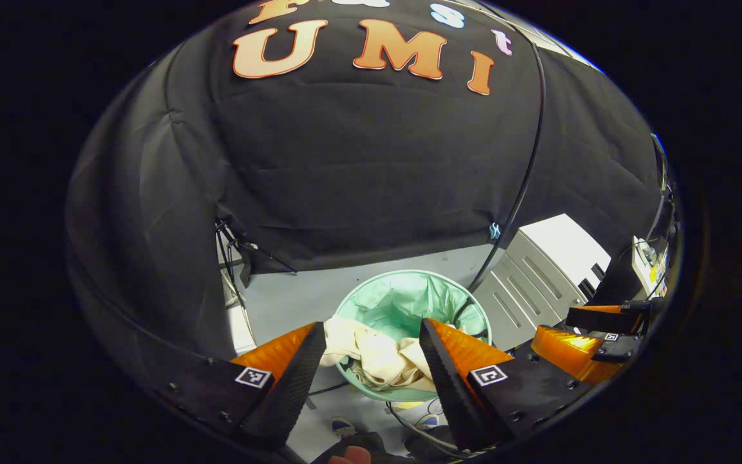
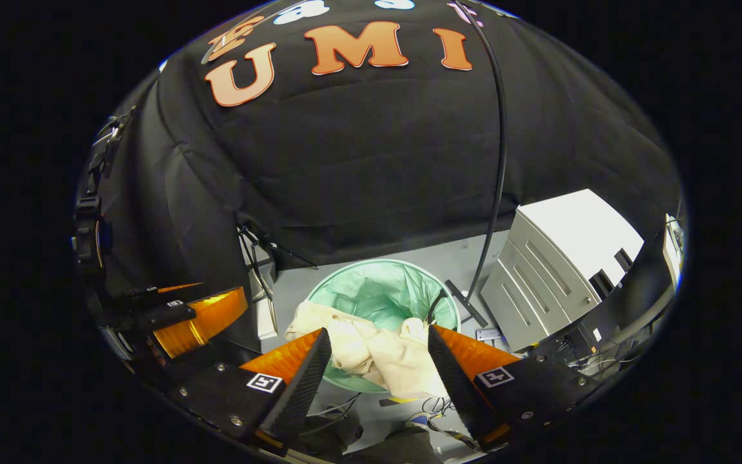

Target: Grasp the clothes on the hanger with both hands and then place them into the laundry hamper below.

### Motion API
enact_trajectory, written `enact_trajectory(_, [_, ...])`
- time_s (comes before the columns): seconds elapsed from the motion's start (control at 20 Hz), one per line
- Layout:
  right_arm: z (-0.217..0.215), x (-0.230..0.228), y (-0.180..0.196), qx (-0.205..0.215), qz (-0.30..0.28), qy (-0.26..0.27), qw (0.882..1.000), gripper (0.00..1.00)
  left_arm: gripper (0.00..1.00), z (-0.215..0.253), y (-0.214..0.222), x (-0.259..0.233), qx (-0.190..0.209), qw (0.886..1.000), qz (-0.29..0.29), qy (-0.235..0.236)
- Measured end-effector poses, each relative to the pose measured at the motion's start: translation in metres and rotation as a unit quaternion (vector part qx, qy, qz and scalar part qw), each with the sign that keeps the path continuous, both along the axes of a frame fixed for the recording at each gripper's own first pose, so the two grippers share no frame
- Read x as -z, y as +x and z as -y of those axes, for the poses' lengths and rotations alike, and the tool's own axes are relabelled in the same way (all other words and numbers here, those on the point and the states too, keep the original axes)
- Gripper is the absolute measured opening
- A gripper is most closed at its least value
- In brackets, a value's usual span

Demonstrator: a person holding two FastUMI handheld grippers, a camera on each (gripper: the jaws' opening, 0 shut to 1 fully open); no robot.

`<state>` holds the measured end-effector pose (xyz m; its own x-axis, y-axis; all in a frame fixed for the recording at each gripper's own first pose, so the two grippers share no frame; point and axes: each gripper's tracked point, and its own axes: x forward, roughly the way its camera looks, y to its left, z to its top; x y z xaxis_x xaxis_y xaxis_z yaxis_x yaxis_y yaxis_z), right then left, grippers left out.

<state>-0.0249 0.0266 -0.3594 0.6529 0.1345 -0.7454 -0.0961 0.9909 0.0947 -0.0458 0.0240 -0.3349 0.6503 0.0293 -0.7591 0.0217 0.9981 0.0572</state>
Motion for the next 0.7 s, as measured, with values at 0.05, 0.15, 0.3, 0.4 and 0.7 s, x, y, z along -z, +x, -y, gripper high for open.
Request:
enact_trajectory(0.05, [0.000, -0.003, -0.001, 0.000, 0.003, 0.000, 1.000, 0.94, 0.96, 0.001, -0.002, -0.002, 0.000, 1.000, 0.002, -0.001])
enact_trajectory(0.15, [-0.001, -0.007, -0.003, -0.002, 0.008, -0.002, 1.000, 0.94, 0.97, 0.001, -0.004, -0.008, 0.002, 1.000, 0.007, 0.000])
enact_trajectory(0.3, [-0.004, -0.020, -0.007, 0.000, 0.014, 0.003, 1.000, 0.94, 0.96, 0.002, -0.006, -0.021, 0.003, 1.000, 0.018, 0.001])
enact_trajectory(0.4, [-0.006, -0.040, -0.005, 0.001, 0.035, 0.004, 0.999, 0.94, 0.96, 0.002, -0.003, -0.039, 0.005, 0.999, 0.038, -0.001])
enact_trajectory(0.7, [-0.012, -0.135, 0.014, -0.001, 0.126, 0.010, 0.992, 0.94, 0.96, -0.004, 0.014, -0.118, -0.009, 0.993, 0.117, 0.004])
